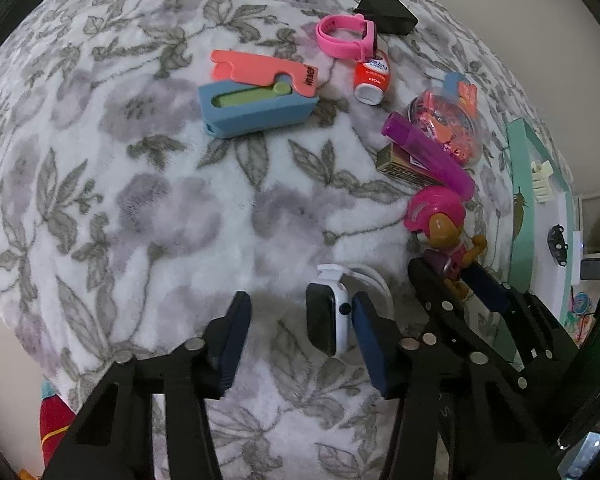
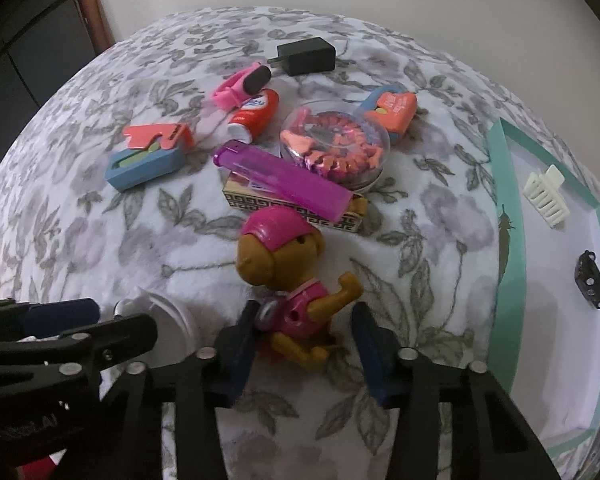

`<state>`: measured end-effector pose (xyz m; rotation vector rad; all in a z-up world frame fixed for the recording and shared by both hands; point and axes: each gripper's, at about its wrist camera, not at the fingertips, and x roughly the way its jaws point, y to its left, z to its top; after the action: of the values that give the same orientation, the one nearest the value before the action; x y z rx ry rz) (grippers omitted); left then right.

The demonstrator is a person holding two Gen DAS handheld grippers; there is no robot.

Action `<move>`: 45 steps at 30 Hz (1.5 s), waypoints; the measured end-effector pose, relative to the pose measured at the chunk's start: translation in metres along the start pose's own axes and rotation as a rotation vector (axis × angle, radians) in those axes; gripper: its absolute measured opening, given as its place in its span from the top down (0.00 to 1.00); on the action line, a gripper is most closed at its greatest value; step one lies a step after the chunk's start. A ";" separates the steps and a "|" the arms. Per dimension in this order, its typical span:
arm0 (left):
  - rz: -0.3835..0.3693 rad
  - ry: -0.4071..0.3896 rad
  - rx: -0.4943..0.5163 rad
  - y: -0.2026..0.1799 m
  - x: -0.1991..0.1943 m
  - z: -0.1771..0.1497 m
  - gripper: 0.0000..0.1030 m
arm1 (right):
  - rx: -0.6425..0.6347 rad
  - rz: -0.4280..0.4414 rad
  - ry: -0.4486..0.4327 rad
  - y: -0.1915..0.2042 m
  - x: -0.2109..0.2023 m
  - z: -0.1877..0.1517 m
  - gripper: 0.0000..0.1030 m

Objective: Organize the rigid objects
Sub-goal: 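Grasp the pink-helmeted dog figure with the right gripper while the left grasps the white smartwatch, then carry the figure and watch into the tray and open both grippers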

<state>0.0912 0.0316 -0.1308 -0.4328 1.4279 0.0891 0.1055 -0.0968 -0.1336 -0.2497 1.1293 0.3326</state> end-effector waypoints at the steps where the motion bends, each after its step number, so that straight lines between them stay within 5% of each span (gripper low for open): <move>1: -0.005 0.002 0.000 0.000 0.001 0.000 0.55 | 0.000 -0.001 0.002 0.000 0.000 0.000 0.57; 9: -0.015 0.028 0.034 -0.009 0.011 -0.004 0.85 | 0.073 0.035 0.020 -0.015 -0.001 -0.002 0.57; 23: -0.131 -0.115 0.069 -0.026 -0.028 0.004 0.86 | 0.230 0.106 -0.014 -0.049 -0.022 0.000 0.60; 31: -0.194 -0.268 0.164 -0.045 -0.077 0.010 0.86 | 0.308 0.171 -0.164 -0.069 -0.070 0.010 0.60; 38: -0.242 -0.354 0.271 -0.090 -0.113 0.013 0.86 | 0.356 0.080 -0.334 -0.096 -0.133 0.015 0.60; 45: -0.258 -0.400 0.395 -0.152 -0.127 0.010 0.86 | 0.453 -0.040 -0.399 -0.143 -0.174 0.005 0.60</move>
<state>0.1283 -0.0794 0.0291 -0.2499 0.9556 -0.2968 0.0977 -0.2505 0.0310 0.1889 0.7761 0.0776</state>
